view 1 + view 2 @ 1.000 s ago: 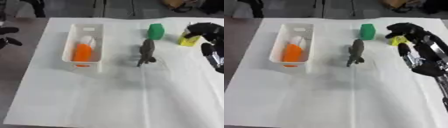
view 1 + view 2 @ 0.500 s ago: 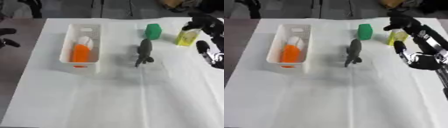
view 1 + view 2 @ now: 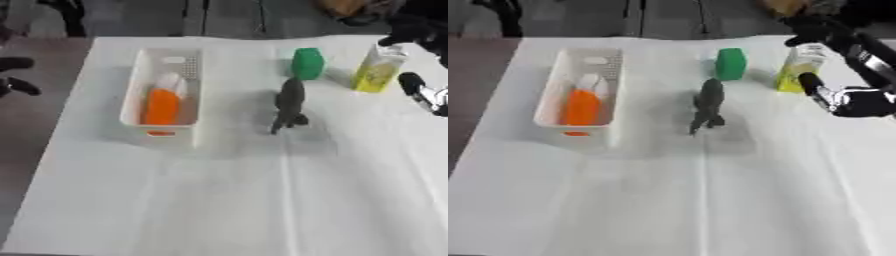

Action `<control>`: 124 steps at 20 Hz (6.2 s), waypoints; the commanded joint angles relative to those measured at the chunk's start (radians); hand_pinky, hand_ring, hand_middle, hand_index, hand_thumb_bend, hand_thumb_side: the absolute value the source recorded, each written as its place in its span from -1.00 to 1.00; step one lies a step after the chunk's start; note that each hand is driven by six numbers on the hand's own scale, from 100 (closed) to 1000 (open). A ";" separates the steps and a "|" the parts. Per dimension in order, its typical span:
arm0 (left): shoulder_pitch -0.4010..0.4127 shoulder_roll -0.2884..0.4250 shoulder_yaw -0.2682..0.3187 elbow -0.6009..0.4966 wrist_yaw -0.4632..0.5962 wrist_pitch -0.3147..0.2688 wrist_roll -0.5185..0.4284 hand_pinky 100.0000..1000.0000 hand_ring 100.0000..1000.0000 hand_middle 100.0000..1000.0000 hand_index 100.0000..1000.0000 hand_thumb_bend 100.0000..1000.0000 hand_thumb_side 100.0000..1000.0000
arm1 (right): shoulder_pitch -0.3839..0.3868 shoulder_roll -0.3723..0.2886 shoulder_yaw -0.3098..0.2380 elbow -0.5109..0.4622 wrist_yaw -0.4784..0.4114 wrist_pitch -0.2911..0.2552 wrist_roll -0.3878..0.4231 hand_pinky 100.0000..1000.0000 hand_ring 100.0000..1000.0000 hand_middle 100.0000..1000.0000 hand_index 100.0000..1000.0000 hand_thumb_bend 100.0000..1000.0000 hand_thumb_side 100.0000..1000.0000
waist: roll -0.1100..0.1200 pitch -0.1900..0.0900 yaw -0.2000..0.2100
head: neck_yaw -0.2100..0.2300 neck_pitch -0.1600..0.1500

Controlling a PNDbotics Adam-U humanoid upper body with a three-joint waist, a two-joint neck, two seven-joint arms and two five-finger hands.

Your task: Pick up objects on the table and place them in the box.

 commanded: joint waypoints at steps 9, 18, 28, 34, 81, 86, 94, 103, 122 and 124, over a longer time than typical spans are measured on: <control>-0.006 0.025 -0.002 -0.010 -0.002 -0.002 -0.006 -0.08 0.37 0.70 0.83 -0.30 0.87 | -0.075 -0.145 -0.037 0.159 0.134 -0.160 -0.028 1.00 0.91 1.00 0.94 -0.18 -0.10 | -0.008 -0.025 0.004 | -0.006 -0.009; -0.008 0.025 -0.006 -0.009 -0.001 -0.003 -0.011 -0.08 0.38 0.69 0.83 -0.30 0.87 | -0.131 -0.166 -0.024 0.229 0.280 -0.195 -0.117 1.00 0.94 0.97 0.93 -0.17 -0.07 | -0.011 -0.024 0.014 | -0.040 -0.022; -0.011 0.027 -0.012 -0.008 0.001 -0.003 -0.019 -0.09 0.38 0.67 0.83 -0.31 0.88 | -0.192 -0.169 0.037 0.273 0.438 -0.198 -0.207 1.00 0.95 0.93 0.92 -0.19 -0.01 | -0.015 -0.012 0.031 | -0.097 -0.054; -0.014 0.027 -0.017 -0.008 0.003 -0.004 -0.027 -0.09 0.38 0.66 0.83 -0.32 0.88 | -0.246 -0.173 0.065 0.317 0.529 -0.198 -0.210 1.00 1.00 0.90 0.90 -0.21 0.15 | -0.019 -0.005 0.040 | -0.112 -0.064; -0.033 0.043 -0.031 -0.008 0.005 -0.011 -0.057 -0.10 0.38 0.66 0.83 -0.33 0.89 | -0.278 -0.205 0.042 0.704 0.894 -0.116 -0.577 1.00 0.87 0.82 0.90 -0.29 0.09 | -0.046 0.035 0.136 | -0.237 -0.160; -0.030 0.043 -0.032 -0.007 0.006 -0.012 -0.059 -0.10 0.38 0.66 0.84 -0.33 0.89 | -0.269 -0.210 0.039 0.715 0.893 -0.116 -0.577 1.00 0.85 0.81 0.90 -0.30 0.07 | -0.041 0.031 0.150 | -0.248 -0.175; -0.028 0.046 -0.030 -0.008 0.007 -0.015 -0.059 -0.10 0.38 0.66 0.84 -0.33 0.89 | -0.247 -0.226 0.031 0.722 0.885 -0.111 -0.579 1.00 0.84 0.80 0.90 -0.31 0.07 | -0.035 0.031 0.165 | -0.273 -0.193; -0.026 0.046 -0.029 -0.007 0.008 -0.017 -0.062 -0.10 0.38 0.66 0.84 -0.34 0.90 | -0.236 -0.236 0.023 0.728 0.882 -0.093 -0.587 0.94 0.80 0.80 0.89 -0.32 0.05 | -0.025 0.046 0.164 | -0.287 -0.201; -0.025 0.047 -0.026 -0.007 0.009 -0.018 -0.065 -0.10 0.38 0.66 0.84 -0.34 0.90 | -0.220 -0.229 0.026 0.735 0.908 -0.043 -0.602 0.83 0.74 0.77 0.88 -0.34 0.02 | -0.025 0.049 0.168 | -0.274 -0.186; -0.025 0.047 -0.026 -0.007 0.009 -0.019 -0.066 -0.10 0.38 0.66 0.84 -0.34 0.90 | -0.219 -0.230 0.027 0.735 0.907 -0.044 -0.601 0.82 0.73 0.76 0.88 -0.34 0.02 | -0.024 0.049 0.169 | -0.276 -0.186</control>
